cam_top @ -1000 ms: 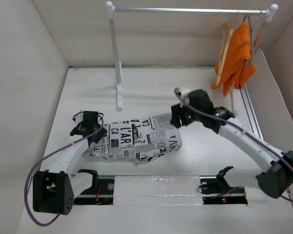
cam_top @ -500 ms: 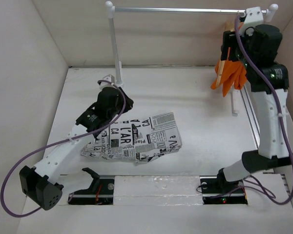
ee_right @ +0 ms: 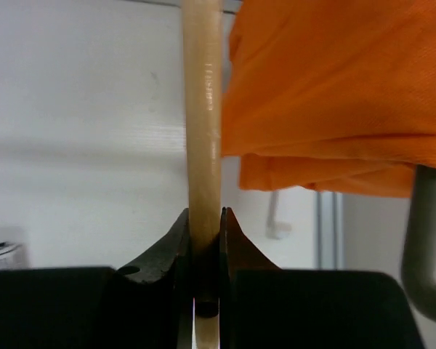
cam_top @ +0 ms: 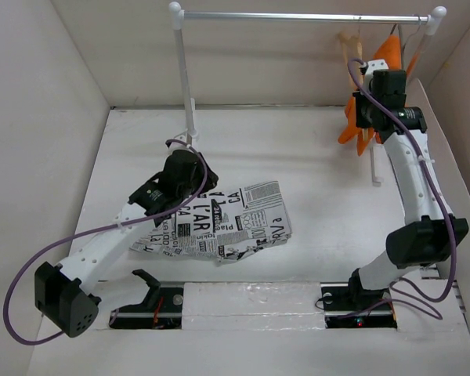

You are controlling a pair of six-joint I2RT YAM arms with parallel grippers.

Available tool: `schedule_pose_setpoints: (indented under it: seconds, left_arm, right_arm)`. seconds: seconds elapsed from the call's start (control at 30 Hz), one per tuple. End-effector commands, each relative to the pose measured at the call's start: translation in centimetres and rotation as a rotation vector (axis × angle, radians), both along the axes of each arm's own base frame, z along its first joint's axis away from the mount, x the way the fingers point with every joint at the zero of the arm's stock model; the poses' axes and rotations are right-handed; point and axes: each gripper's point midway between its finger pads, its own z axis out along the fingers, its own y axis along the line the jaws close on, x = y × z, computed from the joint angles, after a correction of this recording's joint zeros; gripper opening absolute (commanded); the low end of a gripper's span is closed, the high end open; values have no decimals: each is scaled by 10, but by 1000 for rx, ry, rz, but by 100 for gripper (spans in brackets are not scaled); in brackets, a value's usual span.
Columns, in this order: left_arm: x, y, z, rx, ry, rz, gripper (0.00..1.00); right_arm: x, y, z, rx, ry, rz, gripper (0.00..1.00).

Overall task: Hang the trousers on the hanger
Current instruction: Pick up the hanger from the clothesline.

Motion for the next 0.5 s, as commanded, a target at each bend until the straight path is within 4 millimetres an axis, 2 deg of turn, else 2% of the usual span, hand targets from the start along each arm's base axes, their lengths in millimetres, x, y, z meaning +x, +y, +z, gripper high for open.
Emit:
schedule_pose_setpoints:
  seconds: [0.0, 0.07, 0.1, 0.13, 0.2, 0.23, 0.27, 0.3, 0.33, 0.37, 0.4, 0.43, 0.47]
  left_arm:
    - [6, -12, 30, -53, -63, -38, 29]
    - [8, -18, 45, -74, -84, -58, 30]
    - [11, -21, 48, -66, -90, -75, 33]
    - [14, -26, 70, -88, -129, -92, 41]
    - [20, -37, 85, -87, -143, -141, 47]
    - [23, -44, 120, -125, -198, -161, 53]
    - [26, -47, 133, -131, -213, -174, 56]
    - [33, -53, 138, -124, -216, -180, 58]
    - [34, -59, 176, -159, -281, -194, 62]
    - [32, -68, 186, -178, -280, -234, 63]
    - [41, -78, 183, -176, -260, -251, 64]
    - [42, -83, 207, -210, -295, -267, 64]
    - [39, -95, 213, -225, -297, -303, 65]
  right_arm:
    - [3, -4, 49, 2, -182, -18, 2]
    - [-2, -9, 55, -23, -201, -56, 0]
    - [-8, -7, 66, -33, -231, -53, 0]
    - [-12, -13, 72, -50, -248, -82, 0]
    - [-25, -11, 96, -71, -310, -75, 0]
    - [-31, -16, 104, -89, -329, -94, 0]
    - [-35, -10, 111, -98, -345, -86, 0]
    - [-41, -10, 115, -118, -347, -83, 0]
    - [-48, -15, 118, -130, -352, -100, 0]
    - [-51, -13, 117, -136, -342, -92, 0]
    - [-55, -10, 115, -142, -336, -85, 0]
    - [-63, -13, 109, -151, -332, -93, 0]
    - [-64, -10, 105, -157, -342, -79, 0]
